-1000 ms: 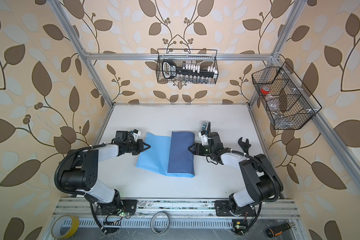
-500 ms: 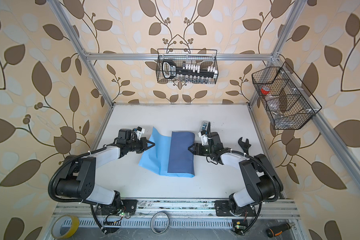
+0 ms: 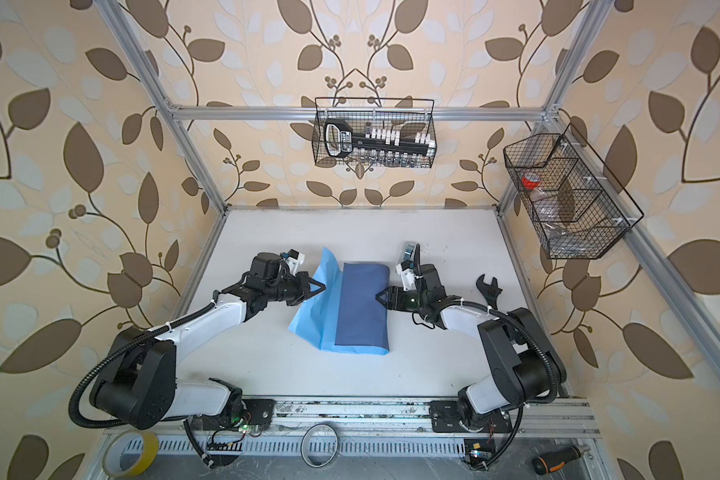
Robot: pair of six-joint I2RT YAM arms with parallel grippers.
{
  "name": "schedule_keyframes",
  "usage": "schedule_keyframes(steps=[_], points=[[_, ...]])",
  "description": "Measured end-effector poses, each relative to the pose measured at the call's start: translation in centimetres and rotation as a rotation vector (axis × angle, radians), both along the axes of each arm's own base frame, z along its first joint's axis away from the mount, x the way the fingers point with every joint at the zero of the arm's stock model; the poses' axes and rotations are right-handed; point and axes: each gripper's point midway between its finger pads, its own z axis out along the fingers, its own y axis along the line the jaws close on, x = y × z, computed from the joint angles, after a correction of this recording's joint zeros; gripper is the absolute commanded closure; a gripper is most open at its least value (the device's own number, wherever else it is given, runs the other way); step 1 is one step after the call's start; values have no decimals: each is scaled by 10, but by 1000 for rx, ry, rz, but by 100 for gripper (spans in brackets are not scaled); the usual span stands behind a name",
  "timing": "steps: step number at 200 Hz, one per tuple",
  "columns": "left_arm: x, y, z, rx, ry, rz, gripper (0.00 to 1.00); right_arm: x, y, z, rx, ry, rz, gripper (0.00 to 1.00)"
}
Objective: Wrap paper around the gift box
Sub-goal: 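Lift the paper edge up and over the box top with the left gripper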
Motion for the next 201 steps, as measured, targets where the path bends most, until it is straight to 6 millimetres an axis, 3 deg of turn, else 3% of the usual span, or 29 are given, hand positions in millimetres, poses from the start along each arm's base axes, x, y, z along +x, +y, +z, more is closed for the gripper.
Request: schedule_keyframes(steps=[83, 161, 201], points=[[-13, -45, 7, 63, 40, 6, 99, 0, 1, 0, -4, -6, 0, 34], [-13, -68, -2, 141, 46, 8, 91, 0, 2, 0, -4, -6, 1, 34], [-12, -68, -16, 189, 65, 22, 89, 0, 2, 1, -3, -7, 1, 34]])
